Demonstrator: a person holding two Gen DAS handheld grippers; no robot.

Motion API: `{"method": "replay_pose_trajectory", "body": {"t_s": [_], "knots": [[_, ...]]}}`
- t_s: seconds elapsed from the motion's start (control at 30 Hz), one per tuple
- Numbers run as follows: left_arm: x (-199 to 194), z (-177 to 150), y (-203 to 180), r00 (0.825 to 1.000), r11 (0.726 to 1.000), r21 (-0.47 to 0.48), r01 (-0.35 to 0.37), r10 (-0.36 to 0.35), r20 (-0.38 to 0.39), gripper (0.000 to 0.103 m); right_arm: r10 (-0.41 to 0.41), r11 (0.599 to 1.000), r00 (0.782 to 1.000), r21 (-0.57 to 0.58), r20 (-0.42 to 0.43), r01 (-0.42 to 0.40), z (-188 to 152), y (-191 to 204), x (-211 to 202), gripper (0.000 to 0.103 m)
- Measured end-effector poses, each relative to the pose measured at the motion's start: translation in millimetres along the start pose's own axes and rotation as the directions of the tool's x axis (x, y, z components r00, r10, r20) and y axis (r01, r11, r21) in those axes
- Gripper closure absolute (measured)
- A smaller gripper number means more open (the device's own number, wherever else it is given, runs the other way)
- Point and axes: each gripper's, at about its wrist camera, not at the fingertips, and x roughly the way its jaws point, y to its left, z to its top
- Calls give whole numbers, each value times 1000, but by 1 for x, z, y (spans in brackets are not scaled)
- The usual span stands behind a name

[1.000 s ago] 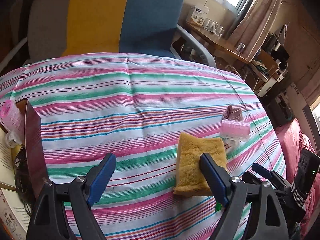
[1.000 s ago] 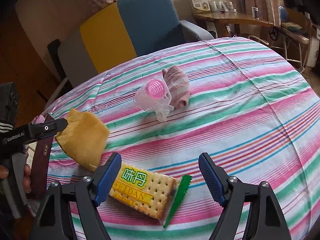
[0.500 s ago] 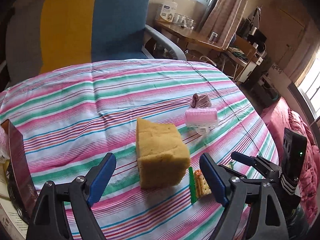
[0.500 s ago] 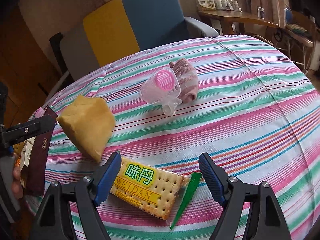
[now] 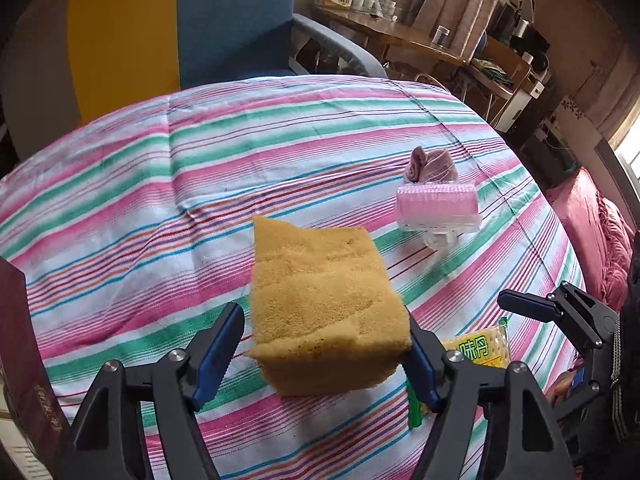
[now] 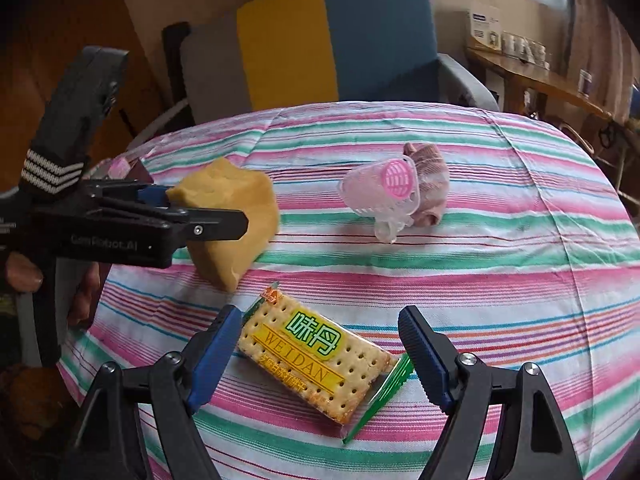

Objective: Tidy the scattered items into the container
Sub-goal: 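Grasp the WEIDAN cracker packet with the right gripper while the left gripper holds the sponge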

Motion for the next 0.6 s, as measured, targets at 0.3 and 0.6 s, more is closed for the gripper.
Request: {"method": "replay_pose_trajectory", "body": {"t_s": [0.3, 0.6], "knots": [[-14, -12, 5, 999, 999, -6, 51, -51, 20, 46, 88, 994, 986, -55, -141, -97, 12, -2, 33, 14], [-39, -49, 10, 997, 997, -16, 80, -79, 22, 47, 36, 996, 991, -79, -128, -46, -14, 28, 20, 30]]}}
